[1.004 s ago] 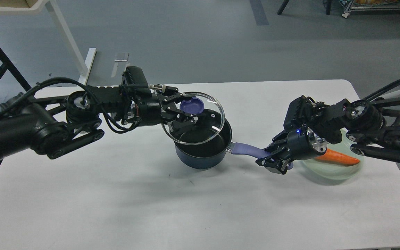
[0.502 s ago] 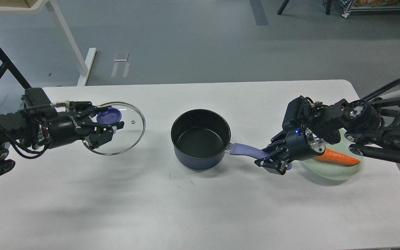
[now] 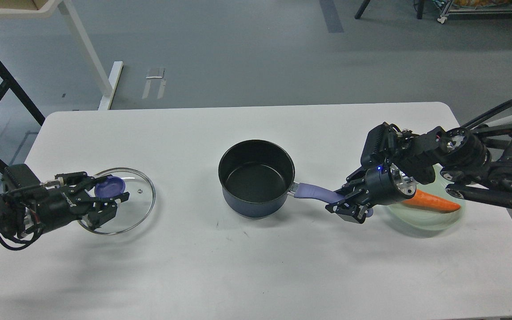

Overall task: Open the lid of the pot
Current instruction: 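Lower the glass lid onto the table and open the left gripper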

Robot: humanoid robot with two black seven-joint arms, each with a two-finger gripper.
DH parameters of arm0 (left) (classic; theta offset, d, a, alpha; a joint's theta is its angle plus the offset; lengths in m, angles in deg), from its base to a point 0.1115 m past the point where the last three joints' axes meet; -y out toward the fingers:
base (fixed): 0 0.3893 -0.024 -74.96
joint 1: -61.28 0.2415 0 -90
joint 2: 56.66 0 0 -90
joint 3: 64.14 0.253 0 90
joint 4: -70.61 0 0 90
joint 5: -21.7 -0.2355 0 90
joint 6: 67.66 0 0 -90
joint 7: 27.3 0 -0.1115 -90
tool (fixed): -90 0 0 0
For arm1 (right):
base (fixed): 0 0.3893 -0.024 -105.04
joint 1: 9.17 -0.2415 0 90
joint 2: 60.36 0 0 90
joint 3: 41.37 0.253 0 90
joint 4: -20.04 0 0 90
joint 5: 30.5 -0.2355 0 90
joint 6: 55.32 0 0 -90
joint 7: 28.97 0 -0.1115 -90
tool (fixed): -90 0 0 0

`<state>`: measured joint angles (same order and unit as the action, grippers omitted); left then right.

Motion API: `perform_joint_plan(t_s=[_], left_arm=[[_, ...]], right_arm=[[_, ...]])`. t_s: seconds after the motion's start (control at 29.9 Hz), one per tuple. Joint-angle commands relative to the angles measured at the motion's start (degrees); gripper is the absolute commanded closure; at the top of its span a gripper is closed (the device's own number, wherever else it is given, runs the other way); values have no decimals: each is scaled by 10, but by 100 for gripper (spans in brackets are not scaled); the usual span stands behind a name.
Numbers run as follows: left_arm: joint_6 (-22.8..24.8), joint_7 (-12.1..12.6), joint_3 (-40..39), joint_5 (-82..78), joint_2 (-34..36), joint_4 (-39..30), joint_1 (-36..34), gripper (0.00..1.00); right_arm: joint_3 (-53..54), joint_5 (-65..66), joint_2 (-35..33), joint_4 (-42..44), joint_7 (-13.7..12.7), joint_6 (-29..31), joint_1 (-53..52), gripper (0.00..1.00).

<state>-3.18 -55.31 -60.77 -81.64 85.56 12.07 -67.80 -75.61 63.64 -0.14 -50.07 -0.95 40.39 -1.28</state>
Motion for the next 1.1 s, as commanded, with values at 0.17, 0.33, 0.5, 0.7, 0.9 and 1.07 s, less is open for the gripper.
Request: perform_joint_plan(t_s=[0.17, 0.33, 0.5, 0.7, 0.9, 1.07], left_arm=[[-6, 0, 0, -2, -12, 22, 18, 59], [-6, 0, 1, -2, -14, 25, 24, 52], [-6, 0, 1, -2, -14, 25, 29, 42], [-6, 0, 1, -2, -29, 36, 30, 34], [-5, 0, 1, -2, -28, 35, 28, 8], [-1, 0, 1, -2, -22, 29, 26, 1]], right_arm=[[1, -1, 2, 1, 0, 0, -1, 69], [1, -1, 2, 1, 0, 0, 0, 69], [1, -1, 2, 1, 0, 0, -1, 69], [1, -1, 2, 1, 0, 0, -1, 69], [1, -1, 2, 1, 0, 0, -1, 69], [1, -1, 2, 1, 0, 0, -1, 69]])
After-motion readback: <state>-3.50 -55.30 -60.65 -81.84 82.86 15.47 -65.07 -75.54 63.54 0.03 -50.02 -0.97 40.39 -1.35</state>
